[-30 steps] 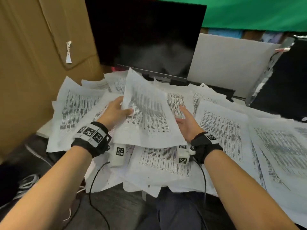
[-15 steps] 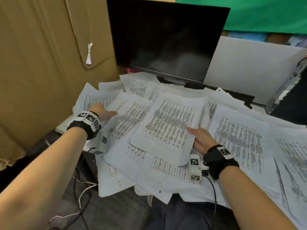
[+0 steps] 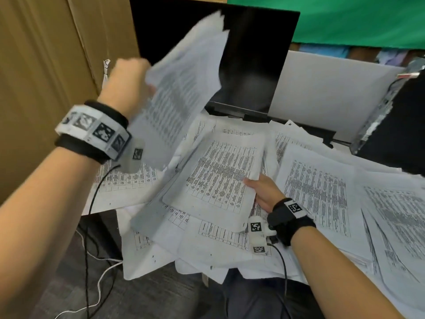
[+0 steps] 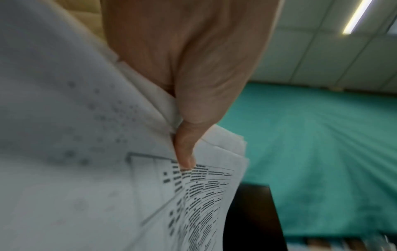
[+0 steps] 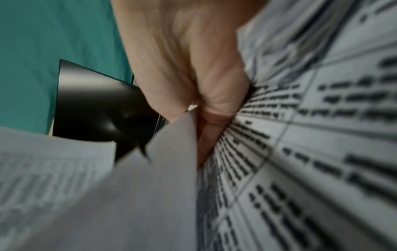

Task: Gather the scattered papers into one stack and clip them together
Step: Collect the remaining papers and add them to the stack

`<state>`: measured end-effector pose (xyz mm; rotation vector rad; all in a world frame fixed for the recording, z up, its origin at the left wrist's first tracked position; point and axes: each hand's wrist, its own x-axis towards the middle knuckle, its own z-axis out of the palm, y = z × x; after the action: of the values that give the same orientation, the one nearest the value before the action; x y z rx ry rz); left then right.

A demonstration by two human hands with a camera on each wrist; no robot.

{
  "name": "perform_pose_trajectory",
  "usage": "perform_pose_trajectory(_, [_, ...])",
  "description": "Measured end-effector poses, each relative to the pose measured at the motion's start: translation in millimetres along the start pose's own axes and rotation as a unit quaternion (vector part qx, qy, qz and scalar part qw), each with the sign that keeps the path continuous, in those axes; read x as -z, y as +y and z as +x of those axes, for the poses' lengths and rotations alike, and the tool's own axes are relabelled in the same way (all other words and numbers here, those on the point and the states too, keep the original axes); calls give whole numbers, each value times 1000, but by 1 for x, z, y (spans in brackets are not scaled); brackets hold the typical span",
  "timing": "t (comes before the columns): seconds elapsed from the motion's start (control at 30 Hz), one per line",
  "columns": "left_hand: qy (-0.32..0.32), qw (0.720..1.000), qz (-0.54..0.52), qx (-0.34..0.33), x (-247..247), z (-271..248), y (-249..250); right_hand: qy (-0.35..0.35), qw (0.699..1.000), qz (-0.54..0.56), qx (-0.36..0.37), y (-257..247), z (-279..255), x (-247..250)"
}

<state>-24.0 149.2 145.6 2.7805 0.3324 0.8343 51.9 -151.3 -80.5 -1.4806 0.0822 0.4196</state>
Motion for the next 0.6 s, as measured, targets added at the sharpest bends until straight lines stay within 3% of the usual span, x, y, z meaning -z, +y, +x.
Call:
perform_pose_trajectory(0.07, [35, 998, -58, -5, 17, 9, 12, 4, 1000, 0, -2, -1, -1, 0])
perform_pose_trajectory(0.13, [17, 993, -119, 11, 15, 14, 16, 5, 1000, 0, 1, -1, -2, -1])
perform_pose_trajectory(0.27, [-158, 969, -174, 77, -46, 4, 11, 21, 1000, 1, 7, -3, -7, -5])
perform_pose_trajectory(0.4, [-337, 917, -169, 132, -128, -22, -7, 51, 997, 50, -8, -6, -9, -9])
perform_pose_trajectory(0.53, [-419, 869, -214, 153, -167, -39, -16, 49, 996, 74, 4, -7, -8, -12])
perform_pose_trajectory(0.6, [-483, 827, -251, 140, -171, -45, -11, 48, 998, 48, 7, -4, -3, -10])
